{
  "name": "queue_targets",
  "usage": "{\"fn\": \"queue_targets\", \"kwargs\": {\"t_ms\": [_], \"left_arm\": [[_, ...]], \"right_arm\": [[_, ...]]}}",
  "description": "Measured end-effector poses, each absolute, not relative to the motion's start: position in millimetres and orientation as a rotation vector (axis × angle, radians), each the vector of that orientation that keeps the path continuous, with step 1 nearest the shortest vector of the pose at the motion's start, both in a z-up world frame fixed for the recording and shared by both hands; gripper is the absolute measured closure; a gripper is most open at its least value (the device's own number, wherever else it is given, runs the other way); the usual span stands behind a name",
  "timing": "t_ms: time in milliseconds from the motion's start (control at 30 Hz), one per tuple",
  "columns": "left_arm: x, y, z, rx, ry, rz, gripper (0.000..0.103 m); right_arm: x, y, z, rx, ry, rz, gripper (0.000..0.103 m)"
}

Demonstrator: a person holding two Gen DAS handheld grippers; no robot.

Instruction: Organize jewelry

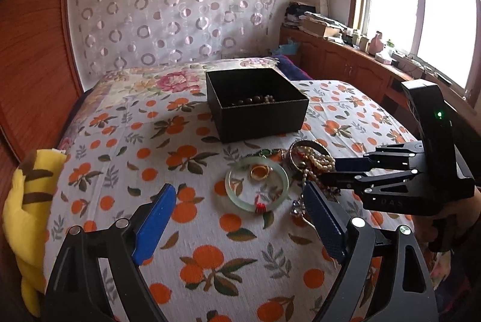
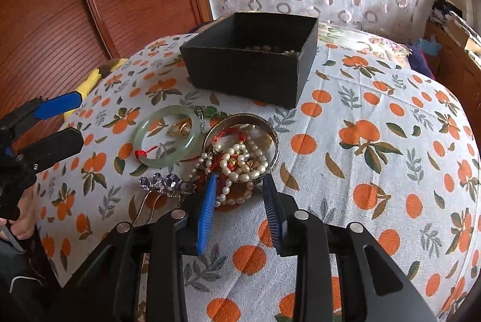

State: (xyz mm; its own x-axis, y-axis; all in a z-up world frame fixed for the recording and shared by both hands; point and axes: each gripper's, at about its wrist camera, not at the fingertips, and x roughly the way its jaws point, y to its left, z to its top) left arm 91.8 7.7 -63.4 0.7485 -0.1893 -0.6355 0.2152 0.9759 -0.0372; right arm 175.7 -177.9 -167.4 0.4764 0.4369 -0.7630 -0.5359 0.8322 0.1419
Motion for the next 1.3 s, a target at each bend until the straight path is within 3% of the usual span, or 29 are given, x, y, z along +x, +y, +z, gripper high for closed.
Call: {"fn": "queue_targets", "kwargs": {"t_ms": [100, 233, 267, 867, 1000, 1300], "left_arm": [[89, 8, -64, 0.037, 0.690, -0.220, 0.020], [88, 7, -65, 0.033, 0.690, -0.214, 0.020], [87, 7, -65, 0.030, 0.690, -0.215, 0.020], [90, 9, -70, 0.018, 0.699, -0.215, 0.020], [90, 9, -72, 0.012, 0.700, -0.213, 0.020], [89, 4, -76, 0.014, 0.702, -0.223, 0.020]], "right_arm": [[171, -181, -165, -0.146, 0.891, 0.619, 0.089], [169, -188, -162, -0.161, 0.879, 0.591, 0.095], [170, -191, -162, -0.158, 0.879, 0.588, 0.102], [170, -186, -163, -0.166, 0.873, 0.576, 0.101], [173, -188, -164, -0.155, 0.877, 0.564, 0.090], [180, -174, -167, -0.221, 0.893, 0.555, 0.089]]}}
